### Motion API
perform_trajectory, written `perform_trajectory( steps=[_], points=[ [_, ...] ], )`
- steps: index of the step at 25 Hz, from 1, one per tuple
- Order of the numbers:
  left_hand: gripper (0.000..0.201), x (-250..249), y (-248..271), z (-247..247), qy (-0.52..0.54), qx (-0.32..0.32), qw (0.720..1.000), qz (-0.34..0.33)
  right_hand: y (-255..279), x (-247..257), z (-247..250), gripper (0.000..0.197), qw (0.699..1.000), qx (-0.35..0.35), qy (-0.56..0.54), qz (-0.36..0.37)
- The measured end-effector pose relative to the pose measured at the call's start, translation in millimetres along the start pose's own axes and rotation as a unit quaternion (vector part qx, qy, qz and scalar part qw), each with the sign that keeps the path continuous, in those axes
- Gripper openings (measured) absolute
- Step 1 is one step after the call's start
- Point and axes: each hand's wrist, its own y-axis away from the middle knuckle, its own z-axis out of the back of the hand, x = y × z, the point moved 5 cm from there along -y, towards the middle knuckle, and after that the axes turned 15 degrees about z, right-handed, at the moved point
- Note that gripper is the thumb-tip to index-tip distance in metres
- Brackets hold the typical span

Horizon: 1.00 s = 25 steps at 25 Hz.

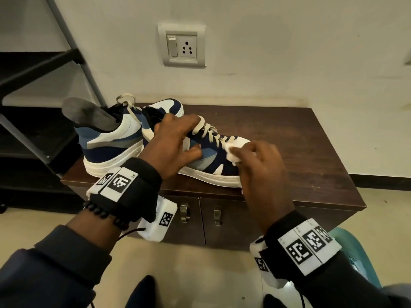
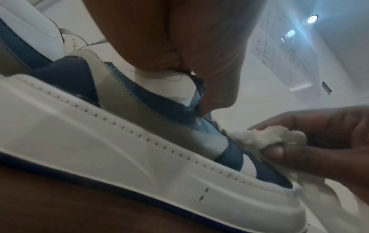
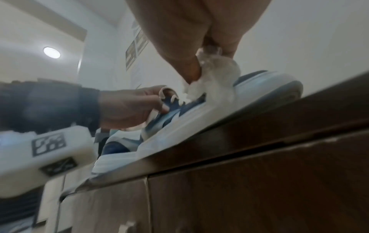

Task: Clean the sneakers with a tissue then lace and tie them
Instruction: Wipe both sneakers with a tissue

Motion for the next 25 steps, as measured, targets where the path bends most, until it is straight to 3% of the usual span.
perform_trajectory(
  steps=[4, 7, 11, 15, 19, 22, 25],
  points=[
    [0.022, 3, -2, -4, -0.006, -0.01, 1.0, -0.001, 23, 38, -28, 0.023, 0.984, 0.128, 0.04, 0.115],
    [0.02, 5, -3, -7, -0.012, -0.012, 1.0, 0.003, 31, 44, -34, 0.031, 0.976, 0.175, 0.004, 0.133],
    [0.018, 5, -3, -5, -0.003, -0.013, 1.0, 0.01, 21, 28, -16, 0.025, 0.992, 0.093, -0.019, 0.079],
    [0.016, 3, -3, -6, 0.012, -0.014, 1.0, 0.007, 32, 39, -28, 0.028, 0.981, 0.158, -0.018, 0.108],
    [0.018, 11, -10, 1, -0.015, -0.005, 0.999, -0.033, 0, 13, 7, 0.022, 0.998, -0.001, -0.059, 0.026],
    [0.034, 19, -14, 4, -0.04, -0.03, 0.998, -0.034, -10, 6, 2, 0.03, 1.0, 0.02, -0.021, 0.0],
    [0.057, 19, -10, -6, -0.069, -0.032, 0.997, -0.033, 0, 32, -18, 0.019, 0.995, 0.067, 0.022, 0.074]
  ],
)
